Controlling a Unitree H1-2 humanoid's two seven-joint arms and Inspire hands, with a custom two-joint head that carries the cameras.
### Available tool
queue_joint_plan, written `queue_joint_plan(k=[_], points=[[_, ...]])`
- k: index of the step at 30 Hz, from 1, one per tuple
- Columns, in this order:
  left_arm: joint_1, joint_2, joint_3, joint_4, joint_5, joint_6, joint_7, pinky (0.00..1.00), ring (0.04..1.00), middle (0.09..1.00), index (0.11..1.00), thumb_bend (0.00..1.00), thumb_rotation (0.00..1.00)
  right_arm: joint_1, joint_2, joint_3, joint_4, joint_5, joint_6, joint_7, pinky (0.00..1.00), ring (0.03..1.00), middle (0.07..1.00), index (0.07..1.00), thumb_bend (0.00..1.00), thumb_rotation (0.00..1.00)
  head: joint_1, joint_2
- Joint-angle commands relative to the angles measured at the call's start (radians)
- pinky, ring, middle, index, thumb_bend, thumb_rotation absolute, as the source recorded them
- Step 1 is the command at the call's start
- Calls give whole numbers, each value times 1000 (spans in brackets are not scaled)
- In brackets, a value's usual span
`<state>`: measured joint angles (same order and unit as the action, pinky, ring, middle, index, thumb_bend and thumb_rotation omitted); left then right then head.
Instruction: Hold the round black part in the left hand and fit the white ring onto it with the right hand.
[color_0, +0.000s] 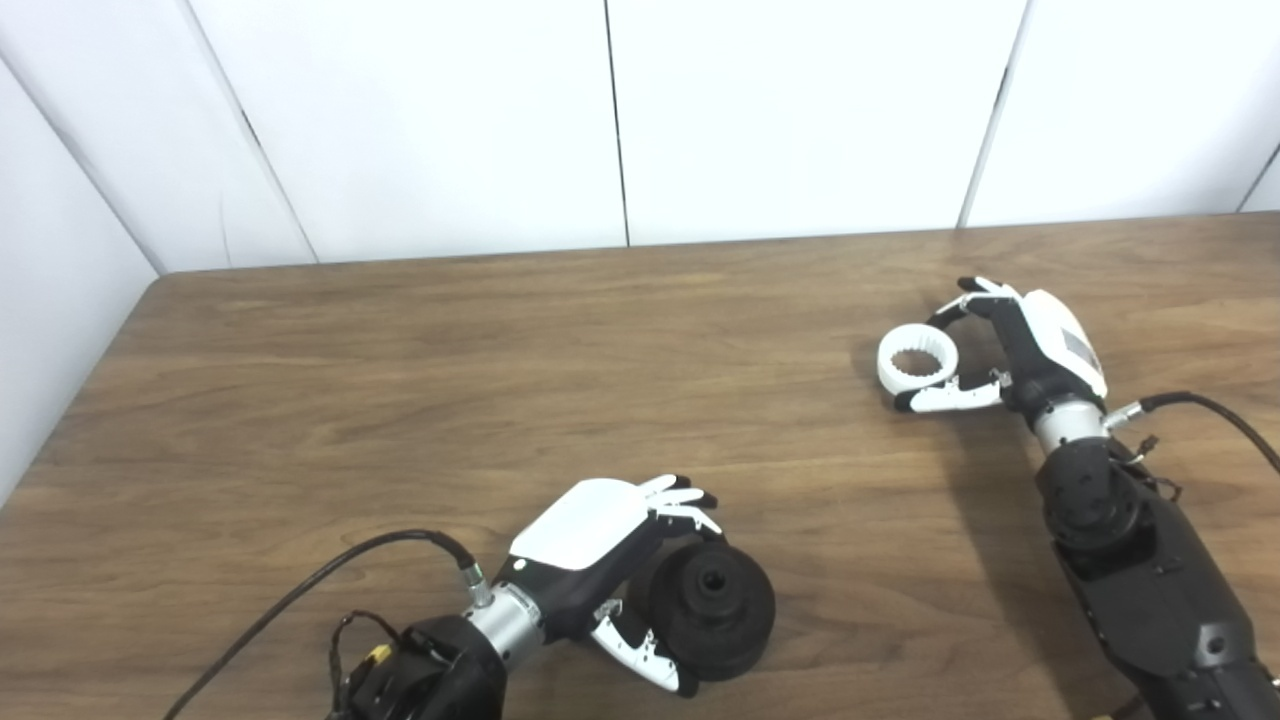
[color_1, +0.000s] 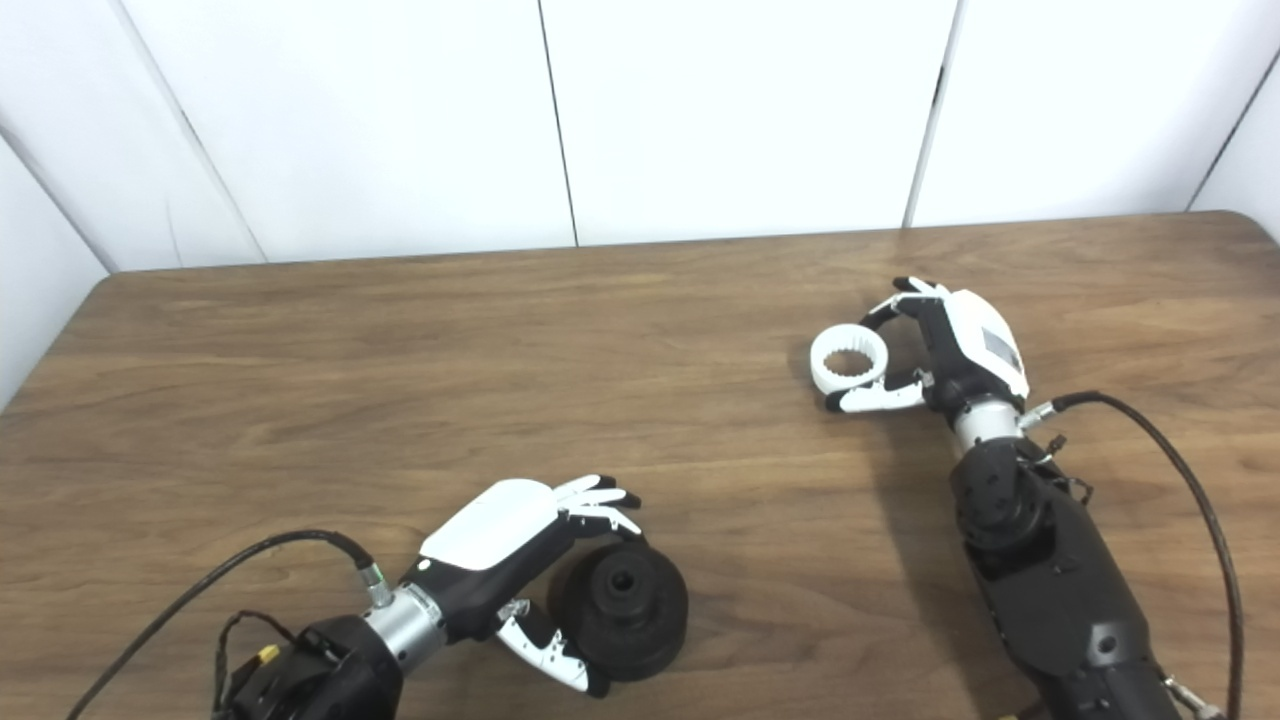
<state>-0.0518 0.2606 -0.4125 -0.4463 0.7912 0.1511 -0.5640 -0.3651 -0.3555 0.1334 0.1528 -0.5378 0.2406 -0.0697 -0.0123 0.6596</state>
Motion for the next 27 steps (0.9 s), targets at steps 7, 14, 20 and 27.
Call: queue_joint_plan(k=[7, 14, 20, 27], points=[[-20, 0, 3, 2, 5, -13, 17, 844, 964, 911, 688, 894, 223, 7, -15, -36, -138, 17, 14, 37, 873, 949, 891, 492, 524, 157, -2, 0], [-20, -2, 3, 12, 0, -18, 26, 852, 966, 910, 687, 894, 226, 58, -24, -58, -275, 42, 52, 105, 896, 950, 891, 492, 523, 158, -2, -1], [-25, -2, 1, 13, 6, -15, 24, 848, 967, 912, 687, 896, 218, 115, -26, -73, -380, 61, 57, 146, 941, 956, 885, 491, 524, 158, -2, -2], [-28, -1, 1, 23, -1, -21, 30, 854, 970, 914, 690, 885, 236, 176, -22, -81, -508, 72, 85, 203, 958, 963, 892, 491, 523, 160, -9, -3]])
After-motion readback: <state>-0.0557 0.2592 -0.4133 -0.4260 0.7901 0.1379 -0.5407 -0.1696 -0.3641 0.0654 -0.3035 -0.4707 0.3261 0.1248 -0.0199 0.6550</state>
